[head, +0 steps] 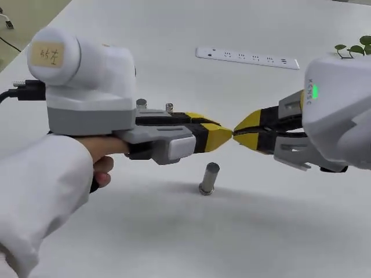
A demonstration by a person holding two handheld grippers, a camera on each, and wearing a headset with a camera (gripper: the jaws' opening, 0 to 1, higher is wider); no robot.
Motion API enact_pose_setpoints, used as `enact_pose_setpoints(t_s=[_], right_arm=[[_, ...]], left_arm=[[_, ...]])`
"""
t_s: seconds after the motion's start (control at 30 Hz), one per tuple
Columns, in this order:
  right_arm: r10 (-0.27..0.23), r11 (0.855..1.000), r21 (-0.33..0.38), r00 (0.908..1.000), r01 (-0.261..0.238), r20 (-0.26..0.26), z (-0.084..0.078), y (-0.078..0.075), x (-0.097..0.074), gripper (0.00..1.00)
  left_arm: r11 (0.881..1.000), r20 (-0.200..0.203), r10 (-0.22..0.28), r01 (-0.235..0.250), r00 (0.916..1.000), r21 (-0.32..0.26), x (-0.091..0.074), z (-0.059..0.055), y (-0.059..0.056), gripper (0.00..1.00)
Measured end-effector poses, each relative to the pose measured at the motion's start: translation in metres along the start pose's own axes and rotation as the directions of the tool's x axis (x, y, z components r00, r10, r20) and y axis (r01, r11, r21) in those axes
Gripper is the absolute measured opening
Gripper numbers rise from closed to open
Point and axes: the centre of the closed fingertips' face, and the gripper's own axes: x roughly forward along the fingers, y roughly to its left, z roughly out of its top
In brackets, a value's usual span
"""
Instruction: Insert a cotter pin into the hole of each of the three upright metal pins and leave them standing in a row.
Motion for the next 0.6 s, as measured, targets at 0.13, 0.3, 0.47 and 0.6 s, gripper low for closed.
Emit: enact_pose_setpoints(t_s=[0.13,0.3,0.47,0.6], right_arm=[[0.002,1.0,-0.023,1.0,-0.002,-0.004,0.002,0.002,0.001,0.0],[0.011,1.0,-0.026,0.9999,-0.011,0.004,0.007,0.005,0.001,0.0],[0.011,0.999,-0.033,0.9998,-0.01,0.019,0.015,0.006,-0.002,0.0],[0.01,0.999,-0.045,0.9998,-0.01,0.017,0.016,0.007,-0.003,0.0]], left_arm=[[1.0,-0.004,0.006,-0.006,1.0,-0.007,0.0,-0.001,0.001,0.08],[1.0,-0.012,0.01,-0.01,0.9999,-0.018,-0.001,-0.003,0.003,0.04],[1.0,-0.017,0.007,-0.007,0.9998,-0.019,-0.002,-0.004,0.002,0.0],[1.0,-0.019,0.002,-0.003,0.9998,-0.022,-0.003,-0.005,0.0,0.0]])
